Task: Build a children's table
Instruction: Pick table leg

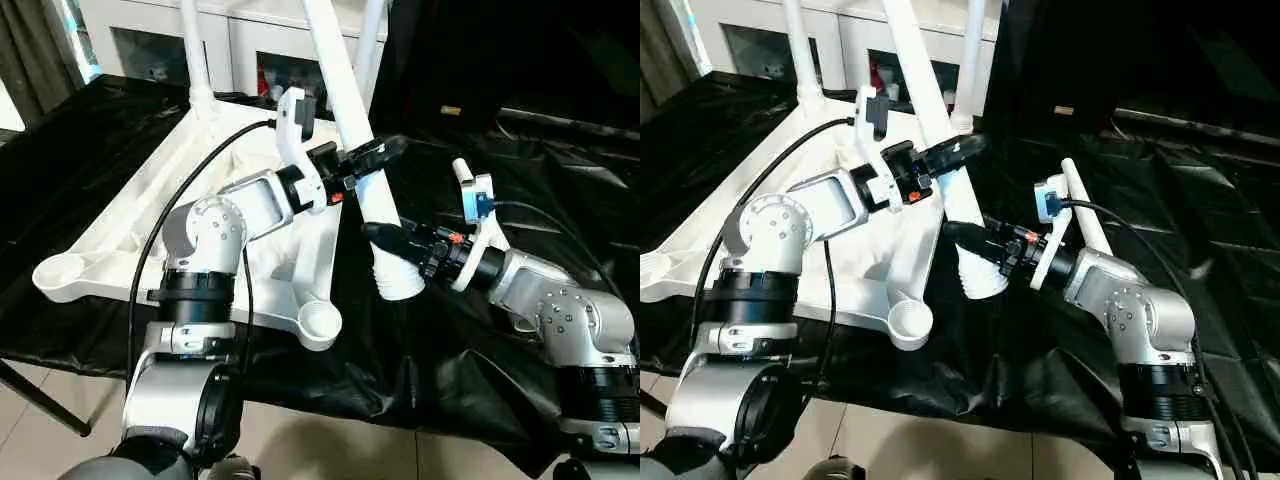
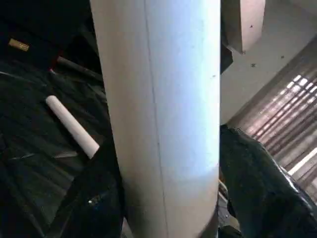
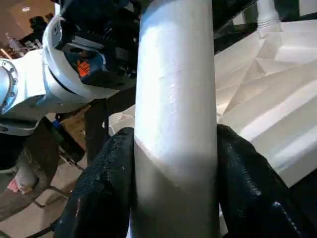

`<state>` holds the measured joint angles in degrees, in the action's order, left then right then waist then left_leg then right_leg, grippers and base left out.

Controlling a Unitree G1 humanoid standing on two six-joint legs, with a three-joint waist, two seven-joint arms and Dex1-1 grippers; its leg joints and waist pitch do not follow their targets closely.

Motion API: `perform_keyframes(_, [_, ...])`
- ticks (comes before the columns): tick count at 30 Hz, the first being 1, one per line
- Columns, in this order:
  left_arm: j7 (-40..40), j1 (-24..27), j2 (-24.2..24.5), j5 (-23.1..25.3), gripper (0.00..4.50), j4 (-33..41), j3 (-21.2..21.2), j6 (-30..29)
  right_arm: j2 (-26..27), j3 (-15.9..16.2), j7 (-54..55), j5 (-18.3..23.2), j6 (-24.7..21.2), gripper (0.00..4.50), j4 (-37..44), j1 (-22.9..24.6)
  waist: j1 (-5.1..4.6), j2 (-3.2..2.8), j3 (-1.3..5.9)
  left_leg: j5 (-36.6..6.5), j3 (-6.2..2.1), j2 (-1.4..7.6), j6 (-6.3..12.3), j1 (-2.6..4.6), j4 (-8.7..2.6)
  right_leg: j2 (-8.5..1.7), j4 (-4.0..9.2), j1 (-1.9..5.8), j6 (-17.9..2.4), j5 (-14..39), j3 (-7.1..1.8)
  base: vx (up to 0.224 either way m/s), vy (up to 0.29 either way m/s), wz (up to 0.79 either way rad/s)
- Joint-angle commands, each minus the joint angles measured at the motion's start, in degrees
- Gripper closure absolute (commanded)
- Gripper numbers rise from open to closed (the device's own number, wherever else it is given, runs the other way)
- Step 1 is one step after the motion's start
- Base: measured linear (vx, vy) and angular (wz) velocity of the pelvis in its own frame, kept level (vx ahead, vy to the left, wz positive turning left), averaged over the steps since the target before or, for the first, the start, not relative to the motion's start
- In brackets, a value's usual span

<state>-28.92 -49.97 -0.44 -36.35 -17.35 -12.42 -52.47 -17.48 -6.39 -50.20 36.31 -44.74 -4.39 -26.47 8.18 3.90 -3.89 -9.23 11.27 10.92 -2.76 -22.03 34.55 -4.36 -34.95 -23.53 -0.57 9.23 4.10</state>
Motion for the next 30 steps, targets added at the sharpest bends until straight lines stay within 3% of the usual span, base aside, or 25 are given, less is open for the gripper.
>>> perform_keyframes(1, [0.4, -0.5, -1.1, -0.4, 1.95, 1.5, 2.0, -0.6, -0.2, -0.4, 2.2, -1.0, 0.2, 2.61, 0.2, 0.2, -0.08, -0.23, 4.42, -13.3, -1.52, 2.32, -1.30, 1.35, -4.16, -4.22, 4.87, 2.85, -7.4, 18.1, -2.36, 0.000, 0.000, 0.00])
perform_keyframes(11, [1.3, -0.6, -1.1, -1.0, 2.57, 2.1, 1.1, -0.4, -0.7, 0.3, 2.6, -0.7, -0.5, 2.61, 0.0, -0.4, -0.14, -0.19, 4.40, -12.9, -1.49, 2.25, -1.23, 1.26, -4.17, -4.23, 4.92, 2.87, -7.1, 18.2, -2.39, 0.000, 0.000, 0.00])
perform_keyframes(12, [1.2, -0.7, -1.1, -1.1, 2.59, 2.2, 1.1, -0.5, -0.7, 0.2, 2.6, -0.4, -0.8, 2.26, -0.1, -0.5, -0.12, -0.18, 4.36, -13.2, -1.47, 2.23, -1.23, 1.28, -4.16, -4.24, 5.01, 2.81, -7.0, 18.7, -2.39, 0.000, 0.000, 0.00])
perform_keyframes(15, [-3.3, -0.5, 2.6, 2.2, 2.62, 3.2, 6.8, 0.4, -1.9, 0.5, 3.1, -0.7, -2.3, 1.91, -0.6, -1.8, -0.14, -0.26, 4.43, -13.3, -1.62, 2.38, -1.53, 1.48, -4.35, -4.22, 4.98, 2.67, -6.5, 19.3, -2.40, 0.000, 0.000, 0.00])
perform_keyframes(20, [-7.7, -0.8, 5.3, 2.9, 2.64, 4.8, 10.3, -0.2, -4.5, 2.5, 1.9, -1.6, -4.3, 1.46, 0.3, -2.8, -0.18, -0.24, 4.34, -12.8, -1.46, 2.31, -2.03, 1.37, -4.31, -4.24, 4.81, 2.78, -6.5, 18.4, -2.52, 0.000, 0.000, 0.00])
perform_keyframes(24, [-11.3, -1.5, 7.3, 2.2, 2.64, 5.7, 12.1, -0.9, -7.0, 4.9, -0.7, -1.9, -6.1, 1.46, 1.3, -3.1, -0.14, -0.10, 4.31, -12.4, -1.38, 2.33, -2.01, 1.35, -4.21, -4.30, 4.77, 2.77, -6.5, 18.5, -2.60, 0.000, 0.000, 0.00])
perform_keyframes(25, [-12.1, -1.5, 7.9, 2.2, 2.64, 5.9, 12.8, -0.7, -7.6, 5.6, -1.4, -2.0, -6.4, 1.46, 1.5, -3.1, -0.16, 0.33, 4.33, -12.2, -1.35, 2.36, -1.88, 1.33, -4.23, -4.25, 4.72, 2.80, -6.6, 18.4, -2.59, 0.000, 0.000, 0.00])
perform_keyframes(30, [-14.4, -1.4, 9.2, 1.8, 2.64, 7.1, 14.5, -1.2, -9.8, 8.5, -3.7, -2.6, -6.6, 1.46, 1.6, -3.6, -0.13, 0.31, 4.24, -12.5, -1.36, 2.38, -1.96, 1.31, -4.19, -4.37, 4.78, 2.77, -6.3, 20.2, -2.59, 0.000, 0.000, 0.00])
